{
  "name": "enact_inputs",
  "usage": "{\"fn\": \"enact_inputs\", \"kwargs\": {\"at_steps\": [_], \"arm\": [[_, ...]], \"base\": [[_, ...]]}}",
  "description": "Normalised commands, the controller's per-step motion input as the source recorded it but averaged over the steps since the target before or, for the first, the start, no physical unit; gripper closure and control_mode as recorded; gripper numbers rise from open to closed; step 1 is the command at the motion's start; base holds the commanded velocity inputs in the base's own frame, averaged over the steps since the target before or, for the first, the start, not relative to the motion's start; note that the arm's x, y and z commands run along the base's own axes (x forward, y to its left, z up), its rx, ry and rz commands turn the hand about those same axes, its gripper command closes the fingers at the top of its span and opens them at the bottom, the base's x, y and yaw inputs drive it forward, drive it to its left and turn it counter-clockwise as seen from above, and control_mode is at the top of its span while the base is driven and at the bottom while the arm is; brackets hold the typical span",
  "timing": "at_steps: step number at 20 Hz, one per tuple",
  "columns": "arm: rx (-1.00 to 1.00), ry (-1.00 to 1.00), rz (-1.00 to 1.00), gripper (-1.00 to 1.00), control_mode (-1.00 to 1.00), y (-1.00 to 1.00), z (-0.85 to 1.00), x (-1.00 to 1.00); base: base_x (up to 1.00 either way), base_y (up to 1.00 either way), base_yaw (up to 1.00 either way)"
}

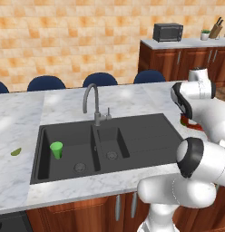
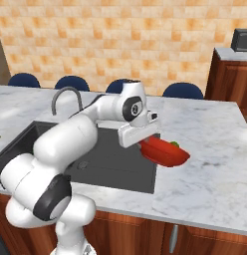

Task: Remove the lemon wedge and lime from the sink. Then move the bowl and cup from the counter to the sink for washing.

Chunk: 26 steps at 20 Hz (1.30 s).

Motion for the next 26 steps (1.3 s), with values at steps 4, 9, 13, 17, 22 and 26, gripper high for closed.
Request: {"fn": "enact_inputs", "kwargs": {"at_steps": [4,9,13,17,22,26], "arm": [[0.0,0.0,0.22,1.0,-1.0,0.38,0.12,0.0],[0.01,0.13,0.28,1.0,-1.0,0.34,0.15,0.05],[0.03,0.15,0.34,1.0,-1.0,0.38,0.2,0.0],[0.07,0.18,0.37,1.0,-1.0,0.37,0.15,0.0],[0.12,0.04,0.4,1.0,-1.0,0.38,0.07,0.0],[0.16,0.0,0.39,1.0,-1.0,0.35,0.06,-0.03]], "base": [[0.0,0.0,0.0],[0.0,0.0,0.0],[0.0,0.0,0.0],[0.0,0.0,0.0],[0.0,0.0,0.0],[0.0,0.0,0.0]]}}
